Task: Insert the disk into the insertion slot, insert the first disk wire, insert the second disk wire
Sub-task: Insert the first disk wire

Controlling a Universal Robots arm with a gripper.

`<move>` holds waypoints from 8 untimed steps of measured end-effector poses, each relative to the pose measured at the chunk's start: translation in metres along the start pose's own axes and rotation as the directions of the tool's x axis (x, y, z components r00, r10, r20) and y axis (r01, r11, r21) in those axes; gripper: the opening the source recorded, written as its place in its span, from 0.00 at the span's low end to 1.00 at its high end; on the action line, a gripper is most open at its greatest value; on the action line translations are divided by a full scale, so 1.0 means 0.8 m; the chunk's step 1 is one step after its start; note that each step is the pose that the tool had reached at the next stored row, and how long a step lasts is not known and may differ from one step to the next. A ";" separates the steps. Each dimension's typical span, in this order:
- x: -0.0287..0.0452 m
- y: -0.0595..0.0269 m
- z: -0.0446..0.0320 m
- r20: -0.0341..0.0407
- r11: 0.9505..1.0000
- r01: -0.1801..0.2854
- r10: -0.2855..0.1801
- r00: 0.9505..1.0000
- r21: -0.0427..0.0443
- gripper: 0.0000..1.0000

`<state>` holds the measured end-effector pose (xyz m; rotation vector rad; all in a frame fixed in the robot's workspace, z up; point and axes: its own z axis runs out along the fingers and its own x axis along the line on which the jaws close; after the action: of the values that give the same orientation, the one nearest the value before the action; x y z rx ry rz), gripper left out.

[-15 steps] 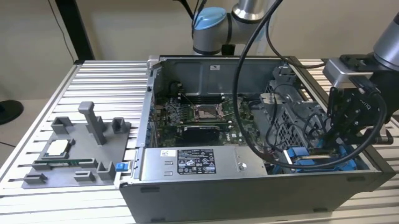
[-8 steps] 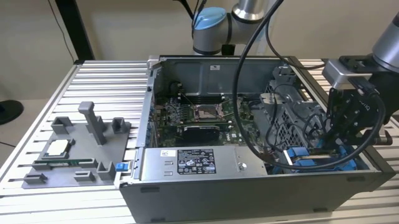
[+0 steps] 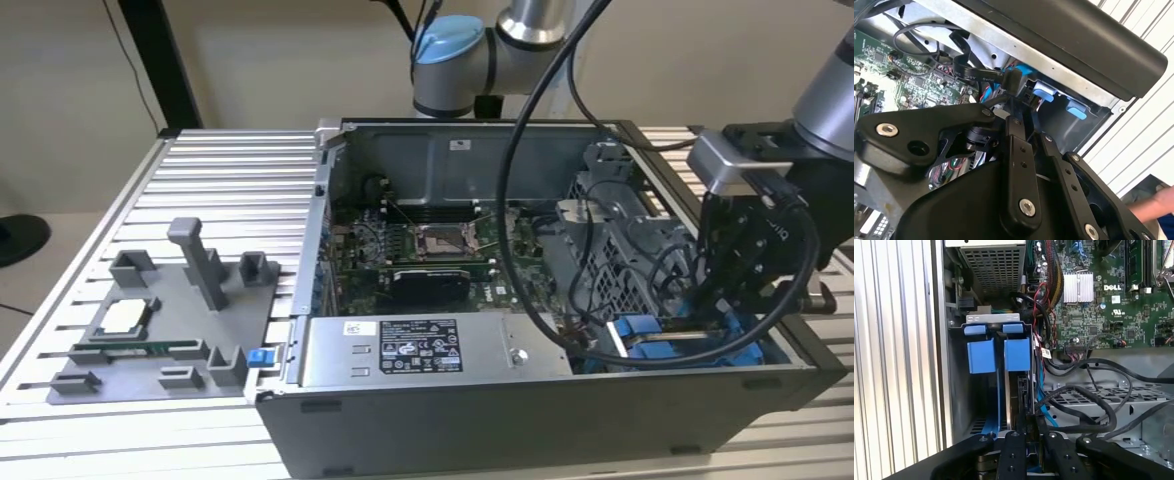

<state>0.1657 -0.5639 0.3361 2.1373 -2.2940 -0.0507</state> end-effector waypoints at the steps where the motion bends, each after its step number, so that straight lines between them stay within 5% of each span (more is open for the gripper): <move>1: 0.0000 0.000 0.0017 0.000 1.000 0.000 0.000 1.000 0.000 0.00; 7: 0.0001 0.000 0.0074 0.001 1.000 0.000 0.000 1.000 0.000 0.00; 8: 0.0001 0.000 0.0077 0.001 1.000 0.000 0.000 1.000 0.000 1.00</move>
<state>0.1657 -0.5638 0.3300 2.1379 -2.2944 -0.0519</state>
